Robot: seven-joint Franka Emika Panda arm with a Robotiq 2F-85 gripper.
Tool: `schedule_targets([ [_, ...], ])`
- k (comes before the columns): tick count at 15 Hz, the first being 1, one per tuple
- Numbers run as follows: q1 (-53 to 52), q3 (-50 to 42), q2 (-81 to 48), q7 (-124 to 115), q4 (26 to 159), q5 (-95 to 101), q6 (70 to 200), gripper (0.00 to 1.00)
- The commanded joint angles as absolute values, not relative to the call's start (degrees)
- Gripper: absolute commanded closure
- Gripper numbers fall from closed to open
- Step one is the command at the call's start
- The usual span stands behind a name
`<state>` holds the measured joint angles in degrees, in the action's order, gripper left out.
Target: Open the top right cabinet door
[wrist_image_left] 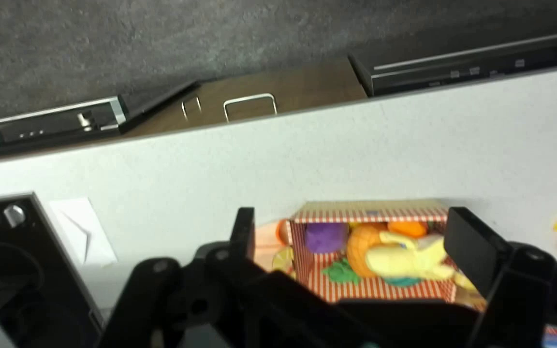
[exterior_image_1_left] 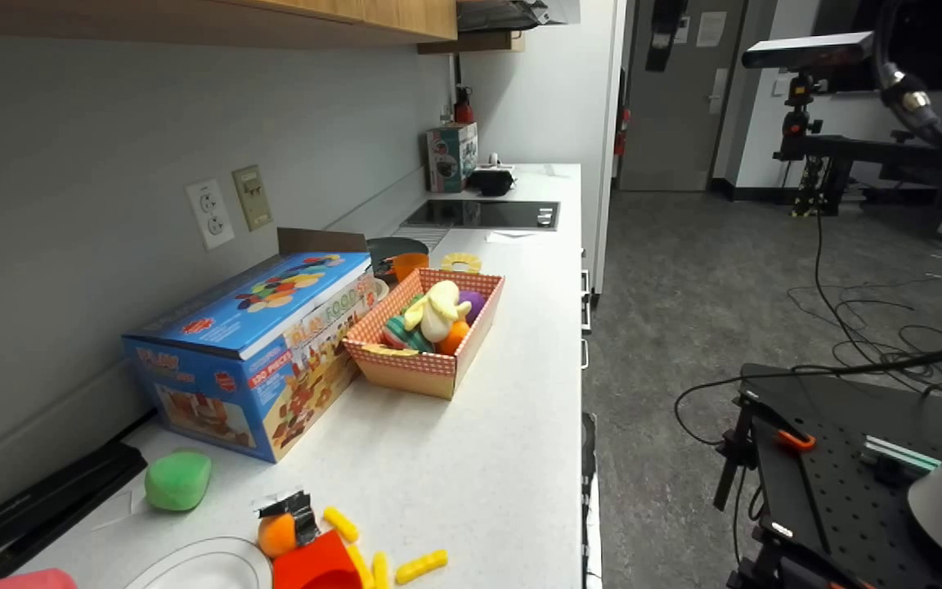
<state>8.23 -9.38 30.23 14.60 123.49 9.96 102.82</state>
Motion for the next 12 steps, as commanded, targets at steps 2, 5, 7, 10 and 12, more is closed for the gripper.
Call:
schedule_targets([
  [2,4.18,-6.99,30.7,8.89,116.19,2.63,107.61,0.0],
  [5,3.17,-4.15,26.96,2.24,111.4,-0.12,116.42,0.0],
  [7,3.54,-2.43,25.24,-2.36,110.36,0.03,123.08,0.0],
  [10,3.5,-2.24,26.25,-1.64,111.99,1.36,122.42,0.0],
  [12,3.53,-2.26,25.51,-2.0,111.6,1.34,122.86,0.0],
])
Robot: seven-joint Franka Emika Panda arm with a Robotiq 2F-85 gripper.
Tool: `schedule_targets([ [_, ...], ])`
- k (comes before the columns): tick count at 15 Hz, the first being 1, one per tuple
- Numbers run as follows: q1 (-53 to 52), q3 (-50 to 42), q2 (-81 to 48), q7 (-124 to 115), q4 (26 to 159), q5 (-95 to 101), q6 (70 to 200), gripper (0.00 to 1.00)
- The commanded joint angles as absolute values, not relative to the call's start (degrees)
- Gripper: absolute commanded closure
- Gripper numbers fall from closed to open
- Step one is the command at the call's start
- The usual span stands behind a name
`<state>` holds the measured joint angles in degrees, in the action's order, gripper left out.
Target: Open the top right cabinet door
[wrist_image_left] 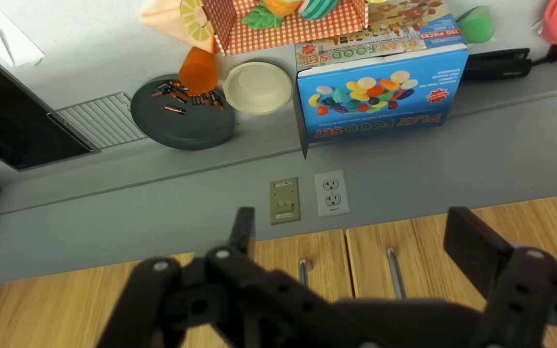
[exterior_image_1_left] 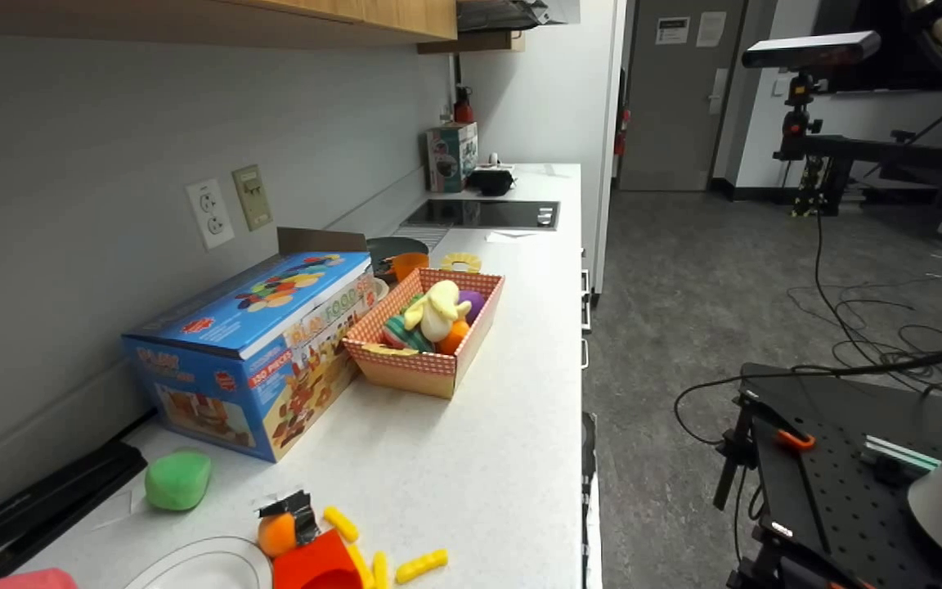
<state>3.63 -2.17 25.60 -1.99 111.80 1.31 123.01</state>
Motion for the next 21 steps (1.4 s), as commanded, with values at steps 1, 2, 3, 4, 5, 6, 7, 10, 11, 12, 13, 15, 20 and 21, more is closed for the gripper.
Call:
schedule_targets([
  [1,3.55,-2.34,25.49,-1.99,111.52,1.33,122.86,0.0],
  [2,3.55,-2.37,25.49,-1.99,111.39,1.33,122.86,0.0],
  [3,4.1,-2.21,24.34,-3.12,110.36,1.85,124.05,0.0],
  [4,4.55,-2.19,23.25,-3.93,109.27,2.27,124.57,0.0],
  [5,4.79,-2.48,21.62,-4.57,107.51,2.05,125.04,0.0],
  [6,5.1,-2.61,20.01,-5.3,105.9,2.11,125.71,0.0],
  [7,5.27,-2.82,18.38,-5.86,104.29,1.98,126.36,0.0],
  [10,5.41,-3.61,12.93,-6.28,99.98,1.77,128.75,0.0],
  [11,5.41,-3.54,11.13,-6.64,98.67,2.16,129.51,0.0],
  [12,5.28,-3.56,9.46,-6.82,97.39,2.14,129.98,0.0],
  [13,5.04,-3.49,7.86,-6.88,96.19,1.98,130.5,0.0],
  [15,4.85,-3.25,5.03,-7.4,93.71,2.23,131.32,0.0],
  [20,4.87,-2.99,-1.12,-15.08,87.05,7.45,134.62,0.0],
  [21,4.79,-3.16,-2.01,-16.89,85.91,8.83,134.67,0.0],
])
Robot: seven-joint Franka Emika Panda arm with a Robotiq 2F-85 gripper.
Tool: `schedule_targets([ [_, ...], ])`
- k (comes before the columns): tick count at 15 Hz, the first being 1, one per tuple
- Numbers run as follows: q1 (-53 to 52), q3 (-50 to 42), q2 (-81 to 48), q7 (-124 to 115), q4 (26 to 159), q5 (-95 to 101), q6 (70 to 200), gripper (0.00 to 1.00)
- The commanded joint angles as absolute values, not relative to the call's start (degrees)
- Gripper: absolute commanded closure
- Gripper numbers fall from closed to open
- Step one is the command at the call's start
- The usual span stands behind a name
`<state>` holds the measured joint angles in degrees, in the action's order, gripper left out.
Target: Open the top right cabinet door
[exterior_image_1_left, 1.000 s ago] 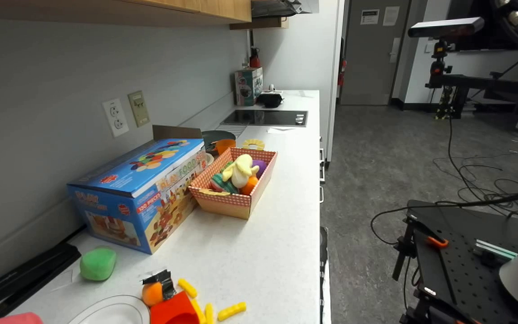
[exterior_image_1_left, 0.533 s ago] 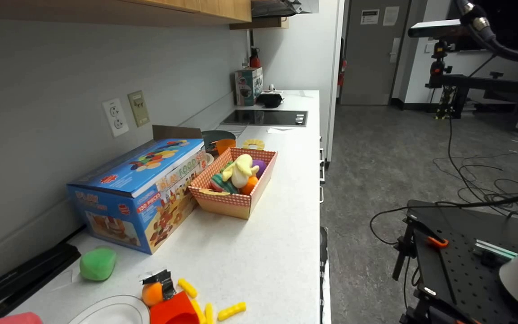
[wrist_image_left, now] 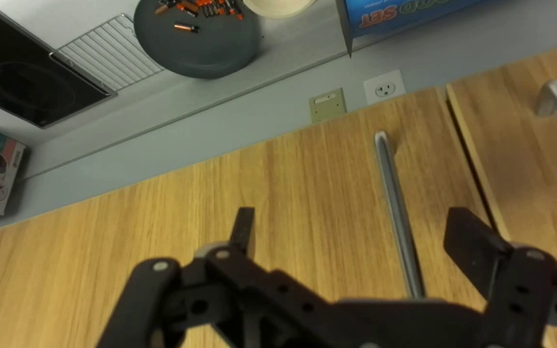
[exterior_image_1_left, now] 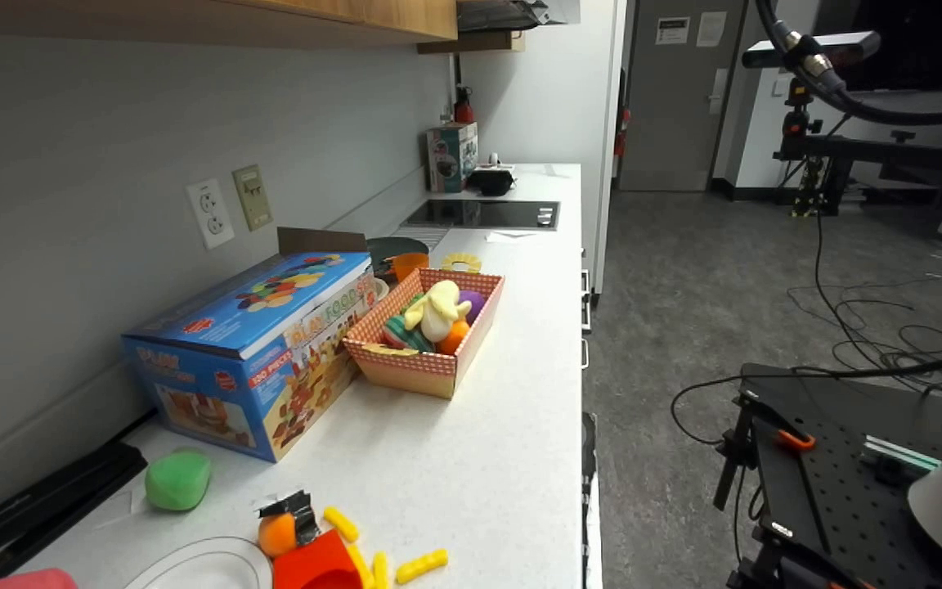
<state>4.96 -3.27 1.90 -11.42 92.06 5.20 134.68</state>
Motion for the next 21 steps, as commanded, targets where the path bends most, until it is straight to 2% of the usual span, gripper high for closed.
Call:
schedule_targets([
  [1,4.68,-3.33,-2.7,-18.68,84.98,10.5,134.72,0.0],
  [10,6.01,-4.74,1.8,-26.63,92.15,19.82,132.07,0.0],
  [21,11.23,-5.48,20.47,-33.92,112.78,18.1,131.43,0.0],
])
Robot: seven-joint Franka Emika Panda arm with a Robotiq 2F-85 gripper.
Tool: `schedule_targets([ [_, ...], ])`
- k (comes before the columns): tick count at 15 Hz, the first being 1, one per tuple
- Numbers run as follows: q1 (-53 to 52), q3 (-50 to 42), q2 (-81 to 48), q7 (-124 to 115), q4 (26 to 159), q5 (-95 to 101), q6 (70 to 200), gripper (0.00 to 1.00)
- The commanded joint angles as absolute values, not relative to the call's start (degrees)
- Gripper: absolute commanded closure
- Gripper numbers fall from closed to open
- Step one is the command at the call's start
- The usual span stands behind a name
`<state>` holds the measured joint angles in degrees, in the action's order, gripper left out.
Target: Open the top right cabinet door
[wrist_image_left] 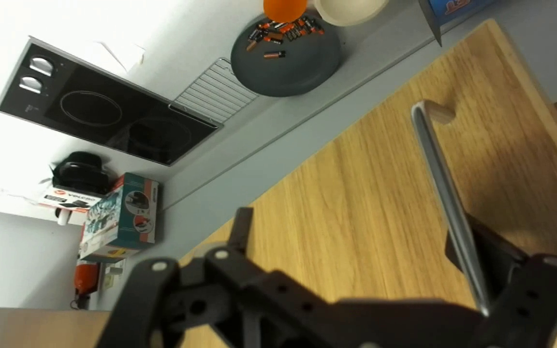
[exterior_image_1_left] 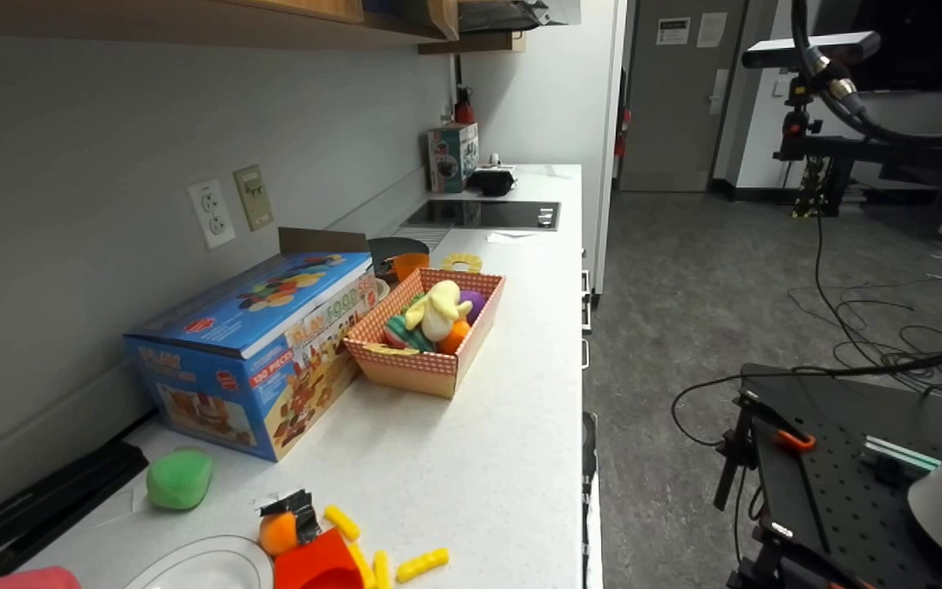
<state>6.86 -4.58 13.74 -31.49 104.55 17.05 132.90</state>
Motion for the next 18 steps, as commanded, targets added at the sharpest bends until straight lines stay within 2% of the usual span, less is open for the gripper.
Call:
schedule_targets([
  [1,12.34,-5.22,22.32,-35.39,114.55,18.43,131.35,0.0],
  [8,20.91,-6.19,34.58,-35.48,126.8,15.91,134.44,0.0],
  [18,26.3,-8.79,40.24,-21.77,134.53,9.33,142.42,0.0],
])
